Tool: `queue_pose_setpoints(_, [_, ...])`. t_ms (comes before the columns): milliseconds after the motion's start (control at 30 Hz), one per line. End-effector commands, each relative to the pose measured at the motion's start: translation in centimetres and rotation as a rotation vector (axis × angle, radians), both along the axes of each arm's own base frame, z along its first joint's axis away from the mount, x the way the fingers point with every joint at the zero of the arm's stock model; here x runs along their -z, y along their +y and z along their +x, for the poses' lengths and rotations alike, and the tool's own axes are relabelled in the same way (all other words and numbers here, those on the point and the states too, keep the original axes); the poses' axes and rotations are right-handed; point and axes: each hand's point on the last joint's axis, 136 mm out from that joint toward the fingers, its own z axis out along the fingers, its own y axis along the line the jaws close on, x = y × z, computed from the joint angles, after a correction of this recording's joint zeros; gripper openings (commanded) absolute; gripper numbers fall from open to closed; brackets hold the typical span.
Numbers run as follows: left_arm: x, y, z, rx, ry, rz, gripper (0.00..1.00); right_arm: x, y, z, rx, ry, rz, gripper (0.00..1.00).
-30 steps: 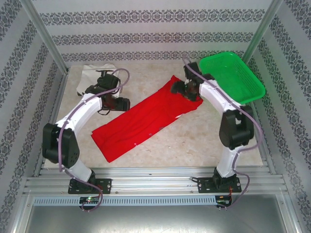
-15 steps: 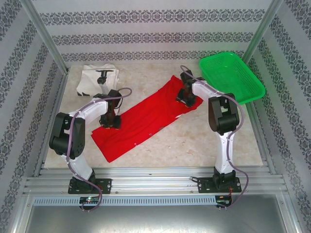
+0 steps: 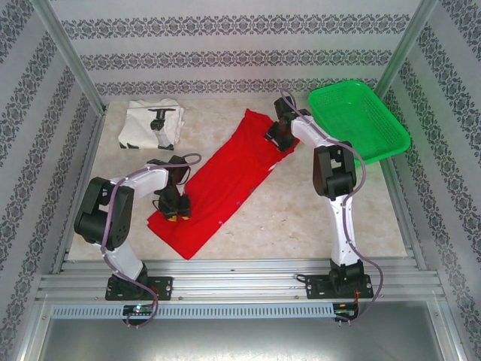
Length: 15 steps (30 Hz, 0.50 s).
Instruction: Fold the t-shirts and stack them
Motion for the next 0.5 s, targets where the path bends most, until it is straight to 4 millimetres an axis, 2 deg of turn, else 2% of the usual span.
queue_pose_setpoints(0, [0.3,-2.9,-1.3,-0.04,0.044,-0.098,0.34,4.2,2.0,0.8,0.046,0.062,0.093,0.54])
queue_pose_setpoints(100, [0.3,-5.6,-1.1,-0.05,0.044,-0.174,0.34,2.9,5.1,4.2,-0.011,-0.017,0.193,0.56])
queue_pose_setpoints(200, [0.7,-8.6,-1.0,-0.023,0.06,-0.233,0.35,2.2,8.0,6.8,-0.056,-0.064,0.314,0.59])
queue_pose_setpoints(367, [0.1,-12.4,0.3,0.025,0.036,-0.297,0.36,0.5,10.4,9.8,-0.029,-0.17,0.489,0.62])
queue_pose_setpoints(433, [-0.1,-13.7,0.8,0.034,0.035,-0.332,0.36,-1.5,11.0,10.6,-0.048,-0.23,0.536,0.67])
queue_pose_setpoints(467, [-0.3,-14.4,1.0,0.038,0.027,-0.351,0.36,-3.2,11.3,11.0,-0.066,-0.271,0.56,0.68])
